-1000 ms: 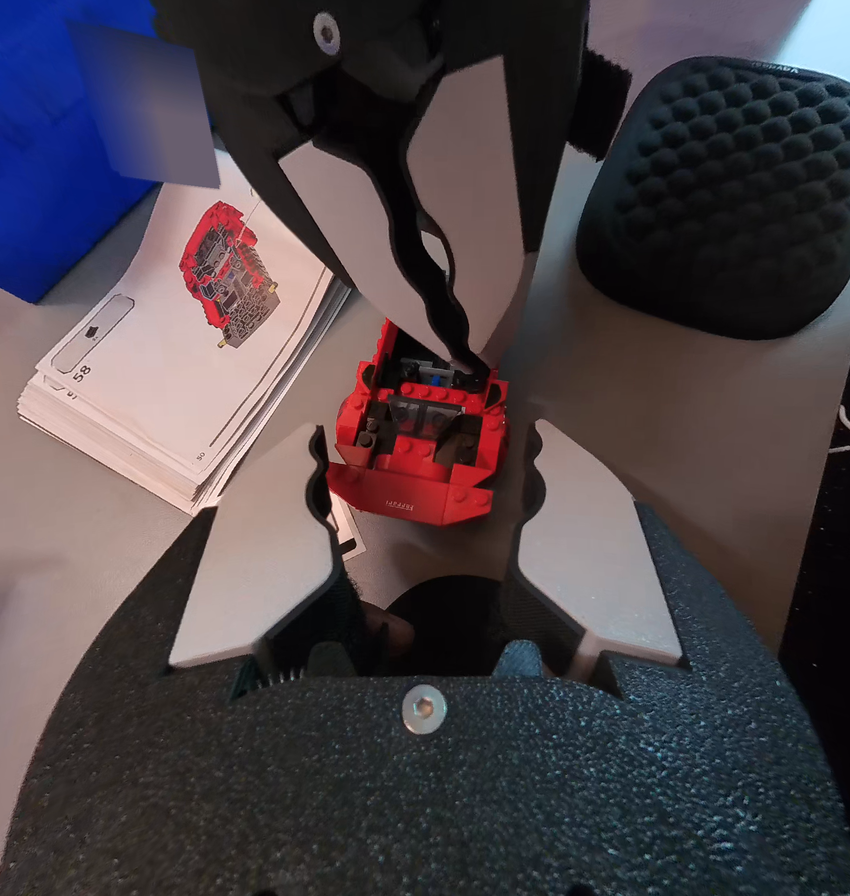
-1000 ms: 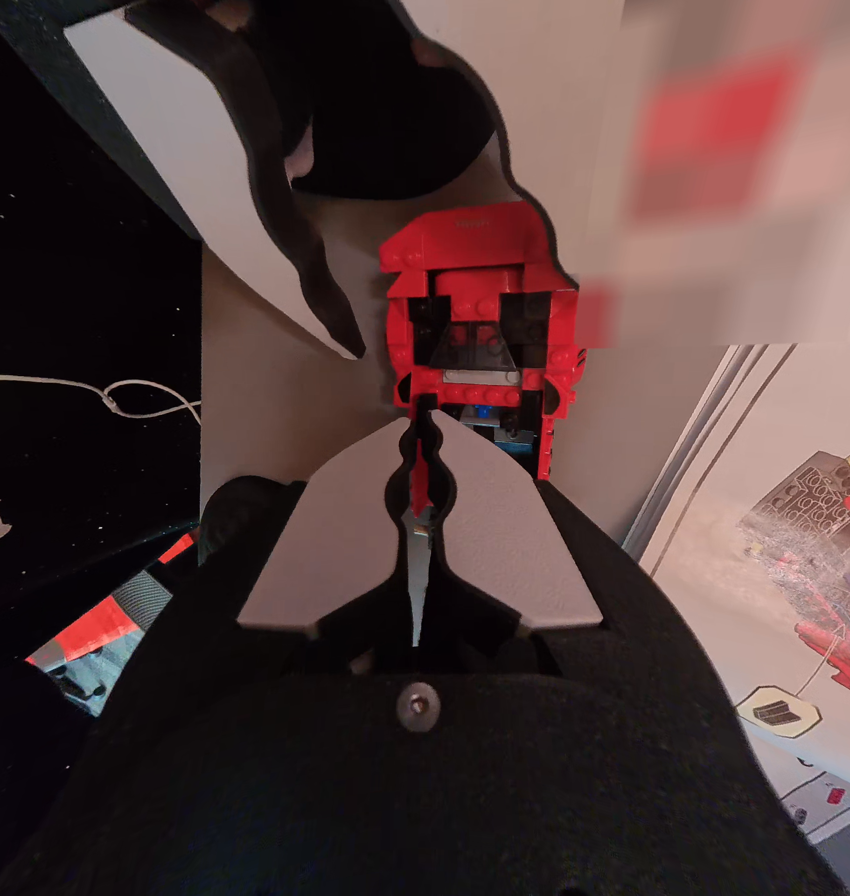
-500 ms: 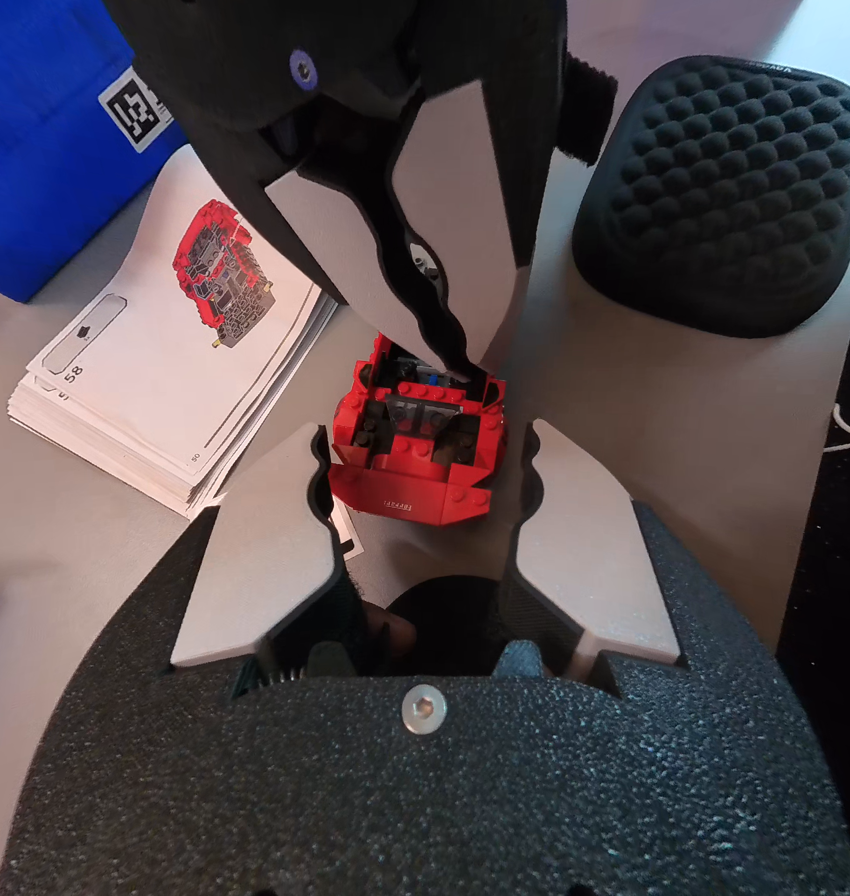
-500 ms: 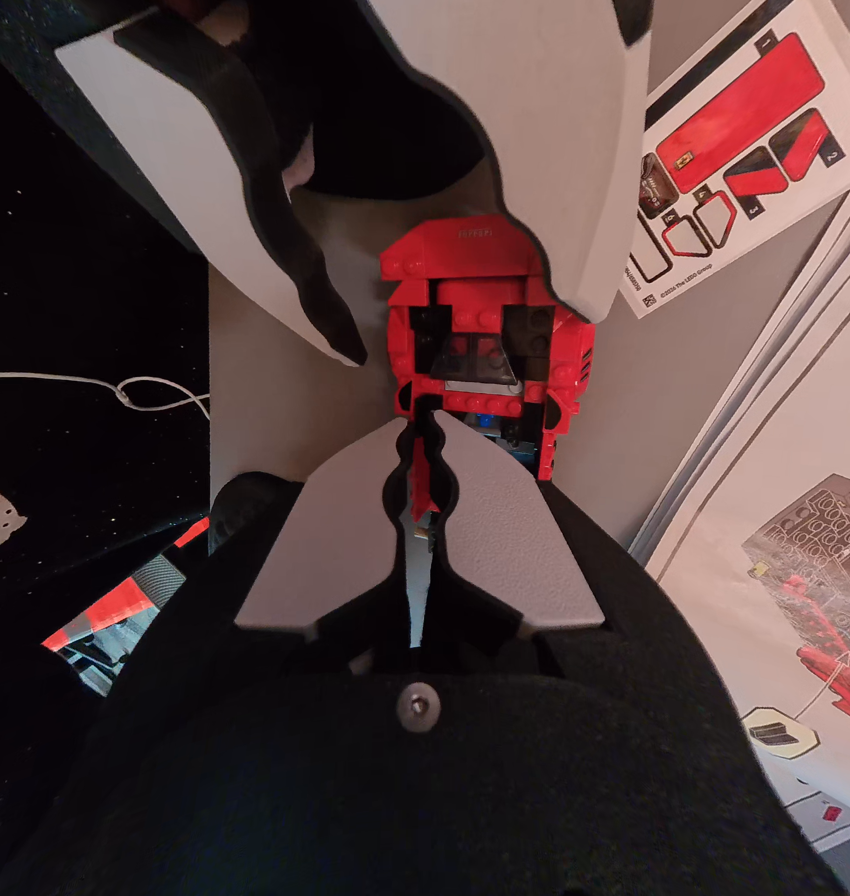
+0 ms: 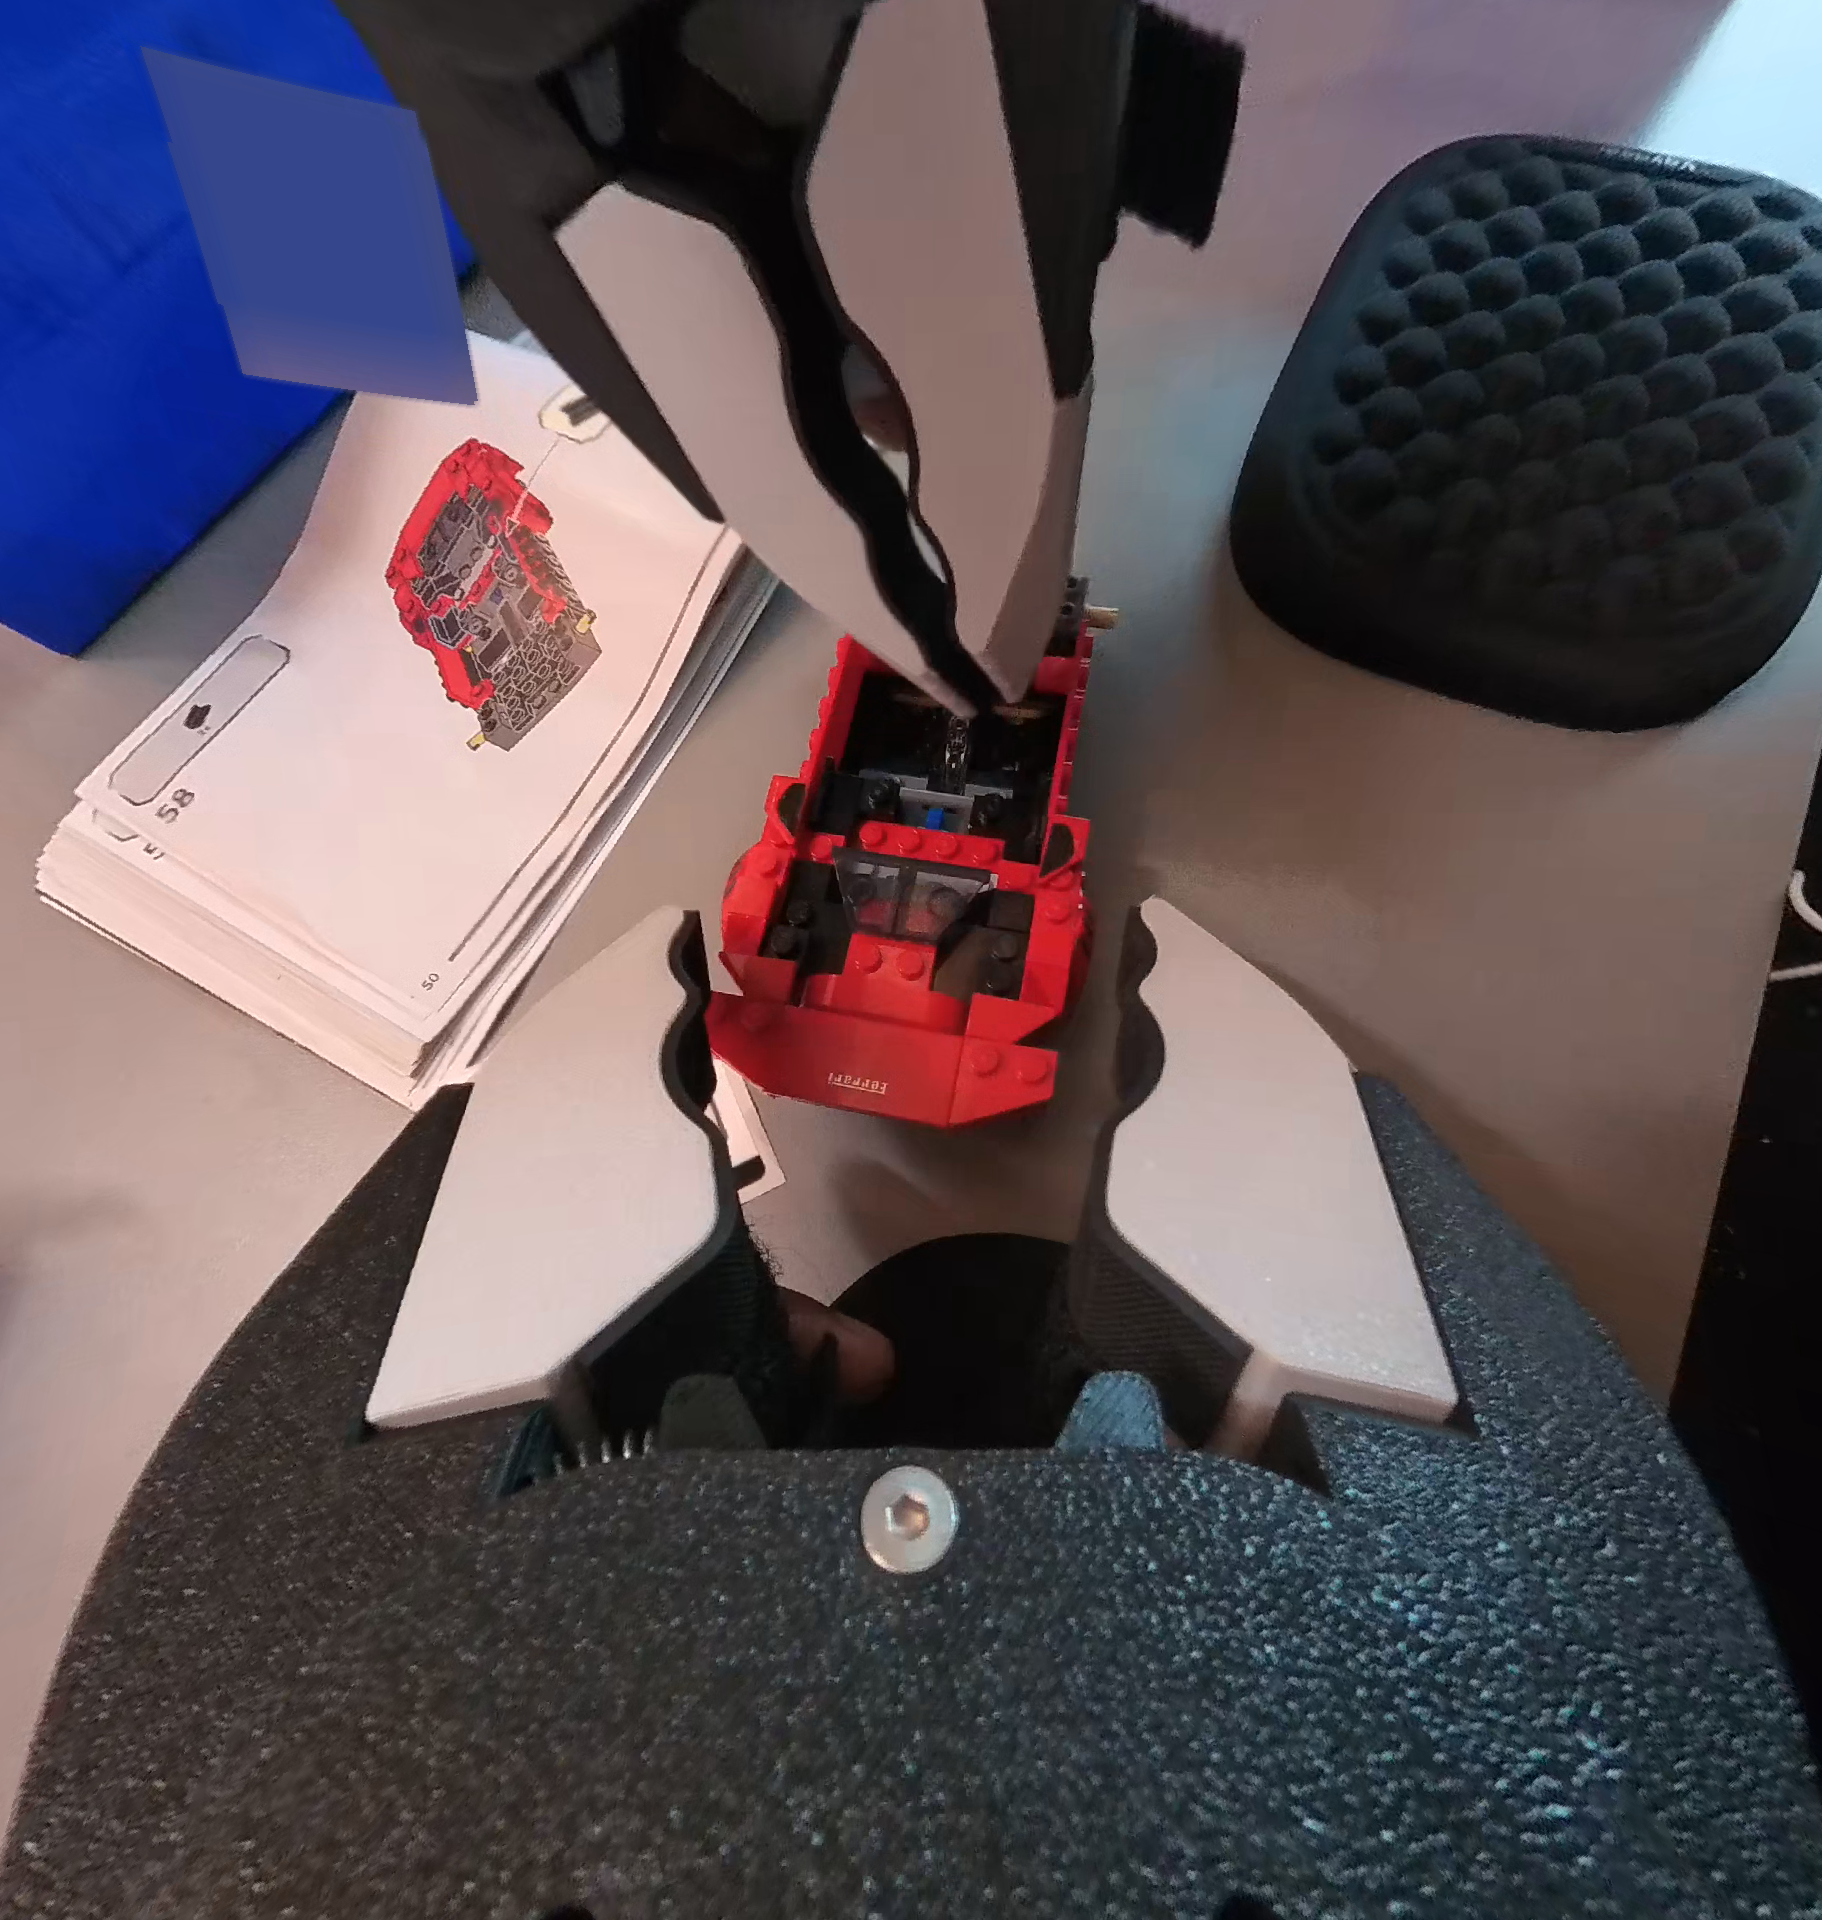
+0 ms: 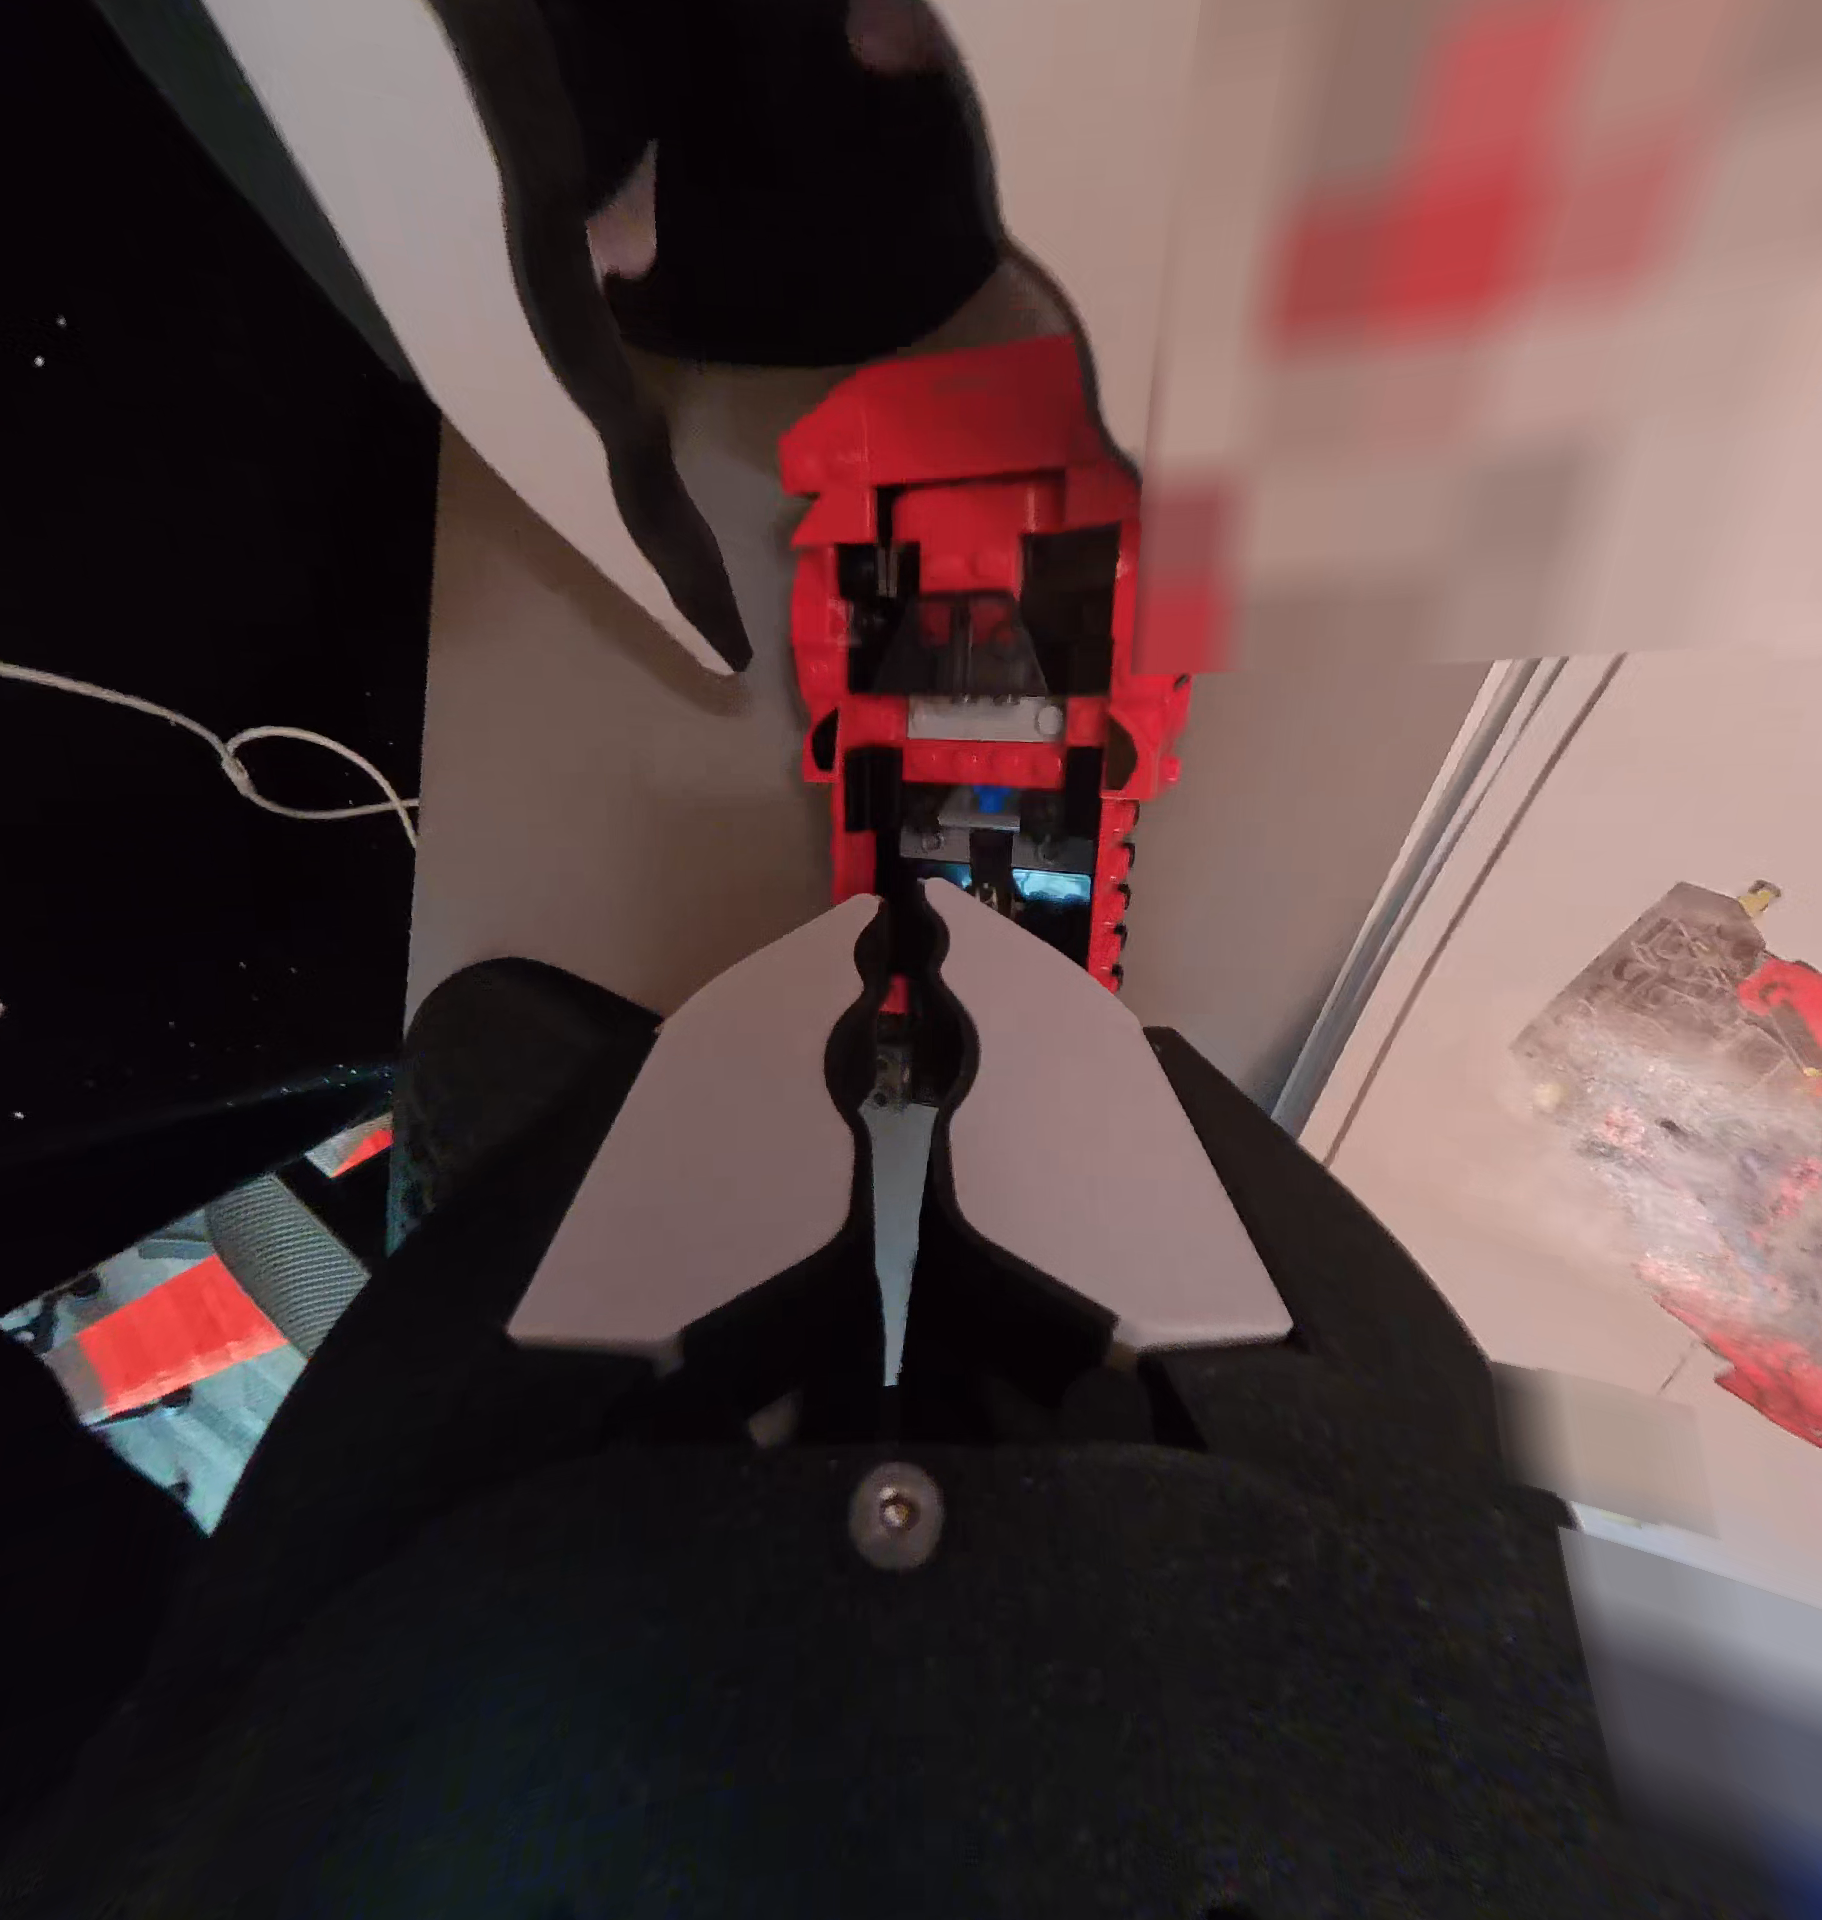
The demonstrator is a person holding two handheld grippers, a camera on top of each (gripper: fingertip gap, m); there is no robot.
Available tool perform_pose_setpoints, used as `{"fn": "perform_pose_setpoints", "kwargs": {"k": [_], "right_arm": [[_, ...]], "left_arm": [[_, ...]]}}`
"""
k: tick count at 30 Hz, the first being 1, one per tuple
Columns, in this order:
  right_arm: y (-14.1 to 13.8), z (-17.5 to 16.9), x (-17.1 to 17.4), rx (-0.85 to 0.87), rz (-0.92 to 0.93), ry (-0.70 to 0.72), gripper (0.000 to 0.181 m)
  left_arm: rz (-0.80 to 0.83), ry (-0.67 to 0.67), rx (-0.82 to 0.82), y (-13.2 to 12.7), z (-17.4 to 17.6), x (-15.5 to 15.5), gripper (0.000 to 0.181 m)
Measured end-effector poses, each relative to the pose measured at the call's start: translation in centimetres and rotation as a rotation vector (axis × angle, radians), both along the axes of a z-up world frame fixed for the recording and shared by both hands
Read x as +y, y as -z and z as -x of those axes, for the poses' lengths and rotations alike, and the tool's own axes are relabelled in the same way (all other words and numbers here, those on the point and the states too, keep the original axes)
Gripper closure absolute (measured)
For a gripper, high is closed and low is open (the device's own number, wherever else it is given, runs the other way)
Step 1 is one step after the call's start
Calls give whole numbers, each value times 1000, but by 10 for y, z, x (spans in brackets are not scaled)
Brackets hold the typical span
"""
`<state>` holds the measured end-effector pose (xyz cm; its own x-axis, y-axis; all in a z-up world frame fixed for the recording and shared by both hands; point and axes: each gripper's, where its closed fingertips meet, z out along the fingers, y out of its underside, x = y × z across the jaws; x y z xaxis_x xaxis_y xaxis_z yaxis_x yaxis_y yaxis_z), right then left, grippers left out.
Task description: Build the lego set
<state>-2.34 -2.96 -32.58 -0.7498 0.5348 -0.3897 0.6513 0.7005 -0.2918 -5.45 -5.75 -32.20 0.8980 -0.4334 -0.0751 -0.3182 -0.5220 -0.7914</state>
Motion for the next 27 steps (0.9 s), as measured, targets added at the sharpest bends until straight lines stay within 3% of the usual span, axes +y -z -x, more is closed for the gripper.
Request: {"fn": "perform_pose_setpoints", "kwargs": {"k": [7, 27], "right_arm": [[3, -1, -6, 99, 118, -20, 181], [15, -1, -15, 190, 165, -24, 181]], "left_arm": [[40, -45, 25, 4, 13, -7, 104], [122, -36, 63, 19, 13, -10, 107]]}}
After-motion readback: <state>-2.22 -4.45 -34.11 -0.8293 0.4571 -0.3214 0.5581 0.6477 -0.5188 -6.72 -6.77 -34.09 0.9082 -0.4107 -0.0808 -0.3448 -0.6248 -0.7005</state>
